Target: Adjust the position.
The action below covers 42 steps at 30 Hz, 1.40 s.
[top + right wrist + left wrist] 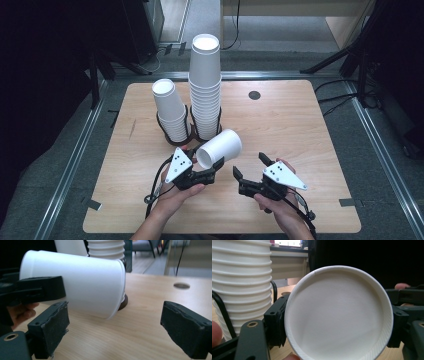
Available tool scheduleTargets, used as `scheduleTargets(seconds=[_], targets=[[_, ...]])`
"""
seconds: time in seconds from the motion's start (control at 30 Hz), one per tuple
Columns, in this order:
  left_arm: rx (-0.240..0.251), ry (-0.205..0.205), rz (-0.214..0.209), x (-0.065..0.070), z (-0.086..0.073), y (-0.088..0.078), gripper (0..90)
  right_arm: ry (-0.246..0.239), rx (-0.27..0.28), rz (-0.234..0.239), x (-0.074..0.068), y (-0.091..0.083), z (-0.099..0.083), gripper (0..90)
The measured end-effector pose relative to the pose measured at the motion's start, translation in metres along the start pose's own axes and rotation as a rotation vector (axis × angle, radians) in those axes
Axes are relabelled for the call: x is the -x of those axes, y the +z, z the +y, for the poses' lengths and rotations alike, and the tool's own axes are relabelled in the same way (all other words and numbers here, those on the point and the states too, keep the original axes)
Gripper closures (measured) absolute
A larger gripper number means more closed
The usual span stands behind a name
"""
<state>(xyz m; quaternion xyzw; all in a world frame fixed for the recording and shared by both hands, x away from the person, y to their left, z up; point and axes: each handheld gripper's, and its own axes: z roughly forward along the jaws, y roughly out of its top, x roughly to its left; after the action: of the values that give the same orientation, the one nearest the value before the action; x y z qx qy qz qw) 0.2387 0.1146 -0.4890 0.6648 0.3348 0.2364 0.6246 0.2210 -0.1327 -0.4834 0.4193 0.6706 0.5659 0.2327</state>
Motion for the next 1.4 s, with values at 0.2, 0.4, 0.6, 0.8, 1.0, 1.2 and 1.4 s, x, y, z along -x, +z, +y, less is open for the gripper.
scheduleTargets(seconds=[0.2, 0.4, 0.6, 0.8, 1.0, 1.2, 1.4], targets=[[0.015, 0.002, 0.003, 0.0, 0.001, -0.001, 24.3, 0.178, -0.04, -0.007, 0.0, 0.005, 0.002, 6.4], [0.027, -0.001, -0.005, 0.002, 0.0, 0.0, 24.3, 0.354, -0.027, 0.037, -0.002, 0.007, 0.009, 0.0], [0.036, 0.003, -0.003, 0.004, 0.0, 0.0, 24.3, 0.57, -0.013, 0.066, 0.0, 0.011, 0.011, 0.0], [0.036, 0.006, -0.005, 0.005, -0.001, 0.0, 24.3, 0.705, 0.01, 0.068, -0.001, 0.013, 0.012, 0.0], [0.042, 0.014, 0.0, 0.006, -0.002, 0.001, 24.2, 0.902, 0.006, 0.093, 0.001, 0.016, 0.009, 0.0], [0.046, 0.018, -0.002, 0.006, -0.002, 0.0, 24.2, 1.046, 0.003, 0.082, 0.003, 0.018, 0.008, 0.0], [0.056, 0.027, -0.003, 0.008, -0.002, 0.0, 24.2, 1.2, -0.01, 0.097, 0.004, 0.021, 0.005, 0.0]])
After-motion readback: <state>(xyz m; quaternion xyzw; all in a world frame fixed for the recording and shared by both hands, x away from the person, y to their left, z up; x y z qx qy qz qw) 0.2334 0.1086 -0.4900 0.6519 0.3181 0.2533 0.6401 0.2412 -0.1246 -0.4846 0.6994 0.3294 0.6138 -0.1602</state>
